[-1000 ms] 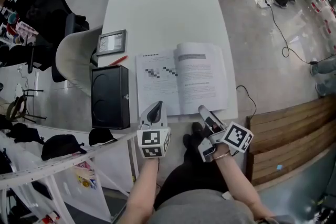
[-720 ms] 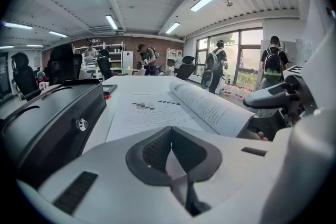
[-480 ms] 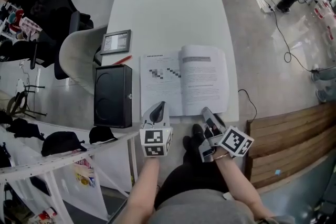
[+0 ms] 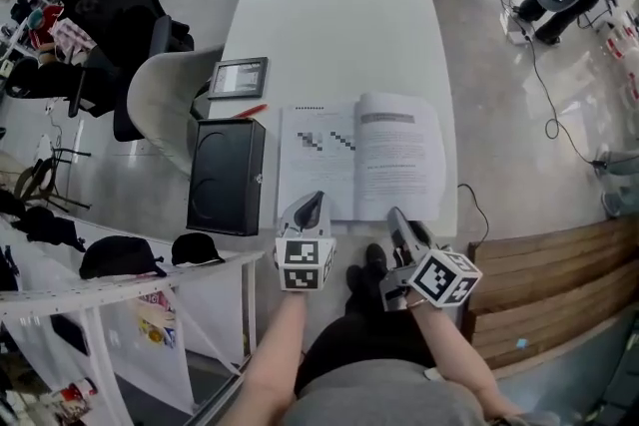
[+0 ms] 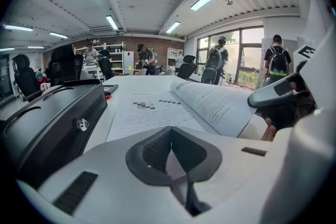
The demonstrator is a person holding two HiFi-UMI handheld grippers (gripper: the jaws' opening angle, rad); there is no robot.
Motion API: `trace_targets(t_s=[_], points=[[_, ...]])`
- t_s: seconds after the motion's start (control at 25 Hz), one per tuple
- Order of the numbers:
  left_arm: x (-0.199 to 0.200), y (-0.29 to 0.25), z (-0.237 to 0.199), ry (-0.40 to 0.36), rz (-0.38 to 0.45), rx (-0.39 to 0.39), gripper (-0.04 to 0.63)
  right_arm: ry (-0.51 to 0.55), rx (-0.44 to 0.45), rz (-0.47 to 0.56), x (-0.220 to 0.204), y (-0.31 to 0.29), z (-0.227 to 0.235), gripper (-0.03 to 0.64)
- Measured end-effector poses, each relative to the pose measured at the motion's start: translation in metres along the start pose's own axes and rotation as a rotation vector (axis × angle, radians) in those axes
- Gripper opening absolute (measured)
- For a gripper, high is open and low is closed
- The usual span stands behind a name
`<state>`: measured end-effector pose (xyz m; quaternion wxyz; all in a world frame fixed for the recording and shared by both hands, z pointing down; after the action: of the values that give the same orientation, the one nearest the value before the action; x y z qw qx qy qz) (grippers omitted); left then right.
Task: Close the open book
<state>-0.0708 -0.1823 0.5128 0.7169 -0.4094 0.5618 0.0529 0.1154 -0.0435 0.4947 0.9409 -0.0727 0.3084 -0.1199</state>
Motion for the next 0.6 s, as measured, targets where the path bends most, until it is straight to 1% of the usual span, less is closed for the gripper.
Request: trace_targets(t_s=[0.24,0.4,0.6], points=[[-0.003,-0.001,0.002,0.004,0.012,0.002,0.006,0.145,0.005,-0.055,0.000,-0.005,-0.016,0.035],[-0.003,-0.001,0.001,0.011,0.015,0.002,0.006,0.206,0.024,-0.091,0.001,-0.010,-0.024,0.035],[-0.005,0.002,-0.002,0.051,0.005,0.016,0.006,0.266,0.035,-0.130,0.000,-0.016,-0.030,0.035]])
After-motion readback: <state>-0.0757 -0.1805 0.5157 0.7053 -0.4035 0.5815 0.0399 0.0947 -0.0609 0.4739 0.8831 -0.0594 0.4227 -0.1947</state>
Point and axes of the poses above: the fingertips, and each gripper's own axes: y backward along the fingers, z to its right, x out of its top, the point moved 10 cm from there along y, backward along the fingers, and after that the axes turned 10 degrees about x, right-handed, at the moved point
